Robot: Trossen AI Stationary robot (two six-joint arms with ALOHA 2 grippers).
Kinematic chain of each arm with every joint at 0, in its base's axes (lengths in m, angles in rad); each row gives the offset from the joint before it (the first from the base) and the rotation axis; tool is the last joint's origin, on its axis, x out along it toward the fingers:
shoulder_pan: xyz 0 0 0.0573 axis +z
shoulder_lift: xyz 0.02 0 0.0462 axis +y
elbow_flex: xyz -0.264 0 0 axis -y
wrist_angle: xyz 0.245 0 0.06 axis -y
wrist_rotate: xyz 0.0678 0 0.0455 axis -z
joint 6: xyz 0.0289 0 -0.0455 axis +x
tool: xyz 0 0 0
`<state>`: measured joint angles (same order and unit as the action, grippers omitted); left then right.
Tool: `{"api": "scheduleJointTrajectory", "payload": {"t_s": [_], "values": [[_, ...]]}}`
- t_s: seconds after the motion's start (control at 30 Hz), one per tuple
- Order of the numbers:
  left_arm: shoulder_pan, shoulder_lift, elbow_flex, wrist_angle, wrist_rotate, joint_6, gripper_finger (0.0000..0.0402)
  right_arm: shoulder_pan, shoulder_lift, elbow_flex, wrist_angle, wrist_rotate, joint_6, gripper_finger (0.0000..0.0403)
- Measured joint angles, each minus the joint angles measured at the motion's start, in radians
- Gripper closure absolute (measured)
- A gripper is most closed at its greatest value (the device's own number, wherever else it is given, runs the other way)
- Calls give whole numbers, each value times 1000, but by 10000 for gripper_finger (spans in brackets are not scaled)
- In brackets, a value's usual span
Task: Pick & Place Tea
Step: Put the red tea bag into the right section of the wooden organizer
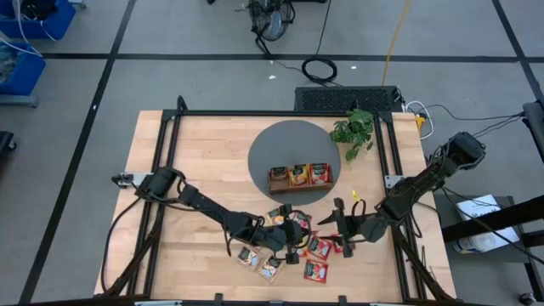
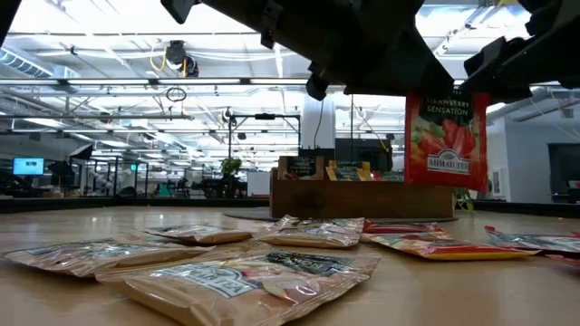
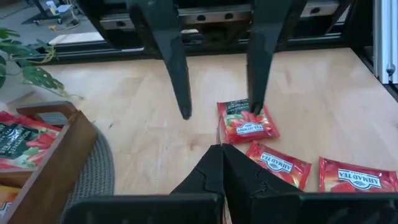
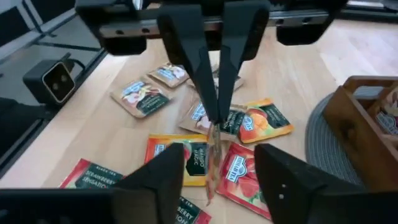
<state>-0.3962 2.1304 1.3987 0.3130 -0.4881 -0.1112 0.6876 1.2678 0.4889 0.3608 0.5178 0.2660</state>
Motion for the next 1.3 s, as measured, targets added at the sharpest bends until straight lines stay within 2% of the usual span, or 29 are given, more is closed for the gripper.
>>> {"api": "scheduleJointTrajectory", "payload": {"t_s": [0.17,0.33,0.53,0.77,0.83,0.93,1.1,1.23,1.3], "values": [[1,0,0,16,-10,-2,396,-34,11,0,1,-50,34,178],[2,0,0,30,-10,-4,398,-70,44,1,5,-52,37,183],[2,0,0,28,-10,-7,395,-93,82,1,46,-78,23,235],[2,0,0,21,-10,-17,394,-93,90,2,85,-79,-29,356],[3,0,0,19,-9,-18,398,-93,90,2,82,-111,-35,389],[3,0,0,19,-9,-19,396,-98,90,2,81,-132,-21,394],[-1,-1,0,19,-10,12,367,-100,80,2,43,-130,-21,401],[-30,-62,-1,-56,-14,103,334,-100,63,2,1,-130,-19,401],[-55,-120,-1,-154,-25,103,317,-101,35,1,-60,-130,-20,402]]}}
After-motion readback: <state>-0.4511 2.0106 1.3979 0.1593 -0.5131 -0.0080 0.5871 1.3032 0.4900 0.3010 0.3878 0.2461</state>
